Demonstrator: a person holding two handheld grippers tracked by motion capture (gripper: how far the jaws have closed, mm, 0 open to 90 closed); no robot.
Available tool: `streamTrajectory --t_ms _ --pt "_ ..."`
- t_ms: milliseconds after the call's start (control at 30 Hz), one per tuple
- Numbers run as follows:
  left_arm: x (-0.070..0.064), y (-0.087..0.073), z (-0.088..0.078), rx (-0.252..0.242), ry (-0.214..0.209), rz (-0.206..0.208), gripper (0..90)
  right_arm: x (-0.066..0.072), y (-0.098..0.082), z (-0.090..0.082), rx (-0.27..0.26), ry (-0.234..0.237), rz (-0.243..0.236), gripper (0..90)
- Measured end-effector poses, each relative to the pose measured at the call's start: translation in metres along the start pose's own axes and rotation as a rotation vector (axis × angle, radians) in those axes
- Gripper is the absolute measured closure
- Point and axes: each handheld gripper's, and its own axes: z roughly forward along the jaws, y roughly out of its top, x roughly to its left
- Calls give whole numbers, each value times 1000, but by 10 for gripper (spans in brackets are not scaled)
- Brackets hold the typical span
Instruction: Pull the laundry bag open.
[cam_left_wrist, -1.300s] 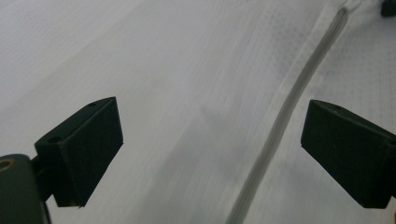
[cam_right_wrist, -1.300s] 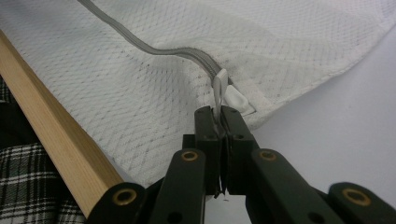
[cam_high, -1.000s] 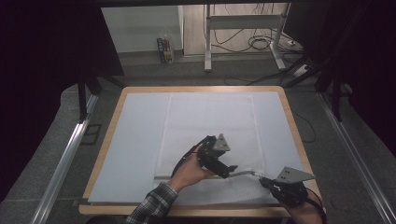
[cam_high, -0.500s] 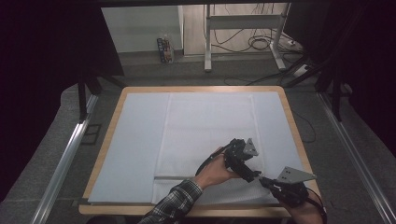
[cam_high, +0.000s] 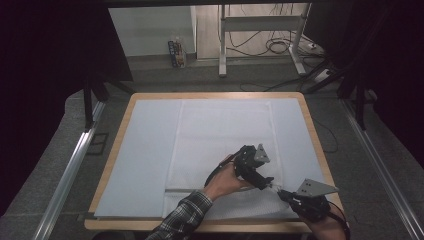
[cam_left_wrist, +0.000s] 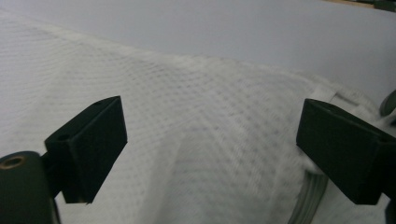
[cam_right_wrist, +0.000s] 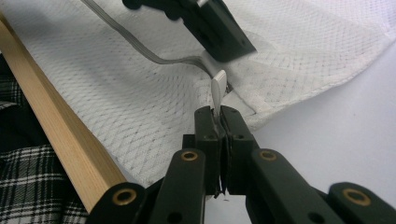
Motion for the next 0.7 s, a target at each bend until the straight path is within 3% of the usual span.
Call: streamTrajectory --t_ms 200,433,700 --pt "5 -12 -9 -20 -43 -33 125 1 1 -1 -4 -4 -5 860" --pt "-1 -10 -18 -33 -136 4 312 2 1 0 4 -7 -15 859" --pt "-9 -5 -14 -19 -231 -1 529 3 2 0 3 -11 -23 860"
